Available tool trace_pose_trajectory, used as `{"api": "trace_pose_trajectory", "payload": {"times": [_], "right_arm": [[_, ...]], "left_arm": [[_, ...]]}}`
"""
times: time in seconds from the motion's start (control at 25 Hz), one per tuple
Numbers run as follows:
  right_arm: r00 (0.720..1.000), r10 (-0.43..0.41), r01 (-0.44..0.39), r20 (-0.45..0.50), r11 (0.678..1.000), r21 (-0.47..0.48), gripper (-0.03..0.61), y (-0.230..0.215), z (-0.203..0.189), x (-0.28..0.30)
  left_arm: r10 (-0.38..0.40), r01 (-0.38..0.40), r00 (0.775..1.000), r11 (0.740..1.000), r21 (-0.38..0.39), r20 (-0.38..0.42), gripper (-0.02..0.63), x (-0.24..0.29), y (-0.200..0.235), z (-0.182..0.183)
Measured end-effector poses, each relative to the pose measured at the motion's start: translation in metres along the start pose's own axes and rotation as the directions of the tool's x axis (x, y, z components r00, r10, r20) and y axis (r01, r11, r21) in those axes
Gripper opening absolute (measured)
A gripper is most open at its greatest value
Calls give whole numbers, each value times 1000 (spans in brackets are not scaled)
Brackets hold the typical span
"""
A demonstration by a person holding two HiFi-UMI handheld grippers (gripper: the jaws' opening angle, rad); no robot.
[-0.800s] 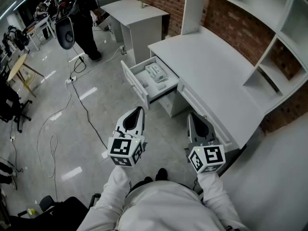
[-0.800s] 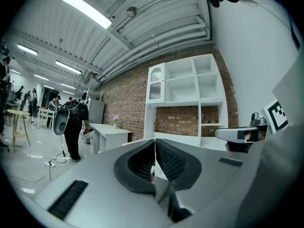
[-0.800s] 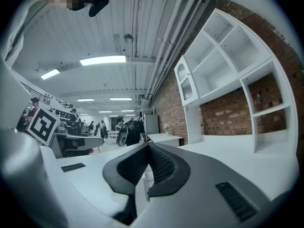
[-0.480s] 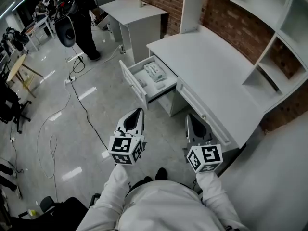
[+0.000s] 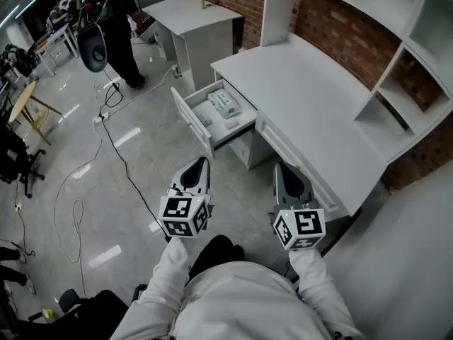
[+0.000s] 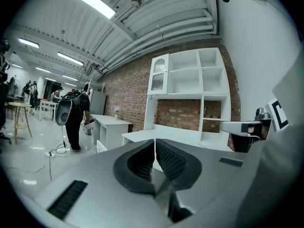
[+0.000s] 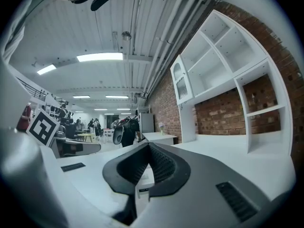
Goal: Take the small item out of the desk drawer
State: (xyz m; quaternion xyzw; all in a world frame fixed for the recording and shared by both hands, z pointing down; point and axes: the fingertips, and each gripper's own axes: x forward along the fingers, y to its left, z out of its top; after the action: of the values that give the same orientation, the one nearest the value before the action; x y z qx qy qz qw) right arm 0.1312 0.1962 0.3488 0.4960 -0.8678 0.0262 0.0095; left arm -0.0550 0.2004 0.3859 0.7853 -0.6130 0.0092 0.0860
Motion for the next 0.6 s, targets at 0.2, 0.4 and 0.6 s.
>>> {"api": "trace_pose_trajectory", "payload": {"times": [0.2,0.4,0.6], "right_arm": [[1000,-12,12,2,1000,3,26,-8,3,0],[1000,-30,30,-2,1000,1,26,-21,3,7],[999,-42,42,-13,999,13,28,-29,-1,25]], "left_arm": [[-9,9,1000,1000,26,-4,23,10,-3,7],[-25,24,1000,999,47,4,35,30,-3,14],[-30,31,999,998,58,-10,101,51,6,12]]}}
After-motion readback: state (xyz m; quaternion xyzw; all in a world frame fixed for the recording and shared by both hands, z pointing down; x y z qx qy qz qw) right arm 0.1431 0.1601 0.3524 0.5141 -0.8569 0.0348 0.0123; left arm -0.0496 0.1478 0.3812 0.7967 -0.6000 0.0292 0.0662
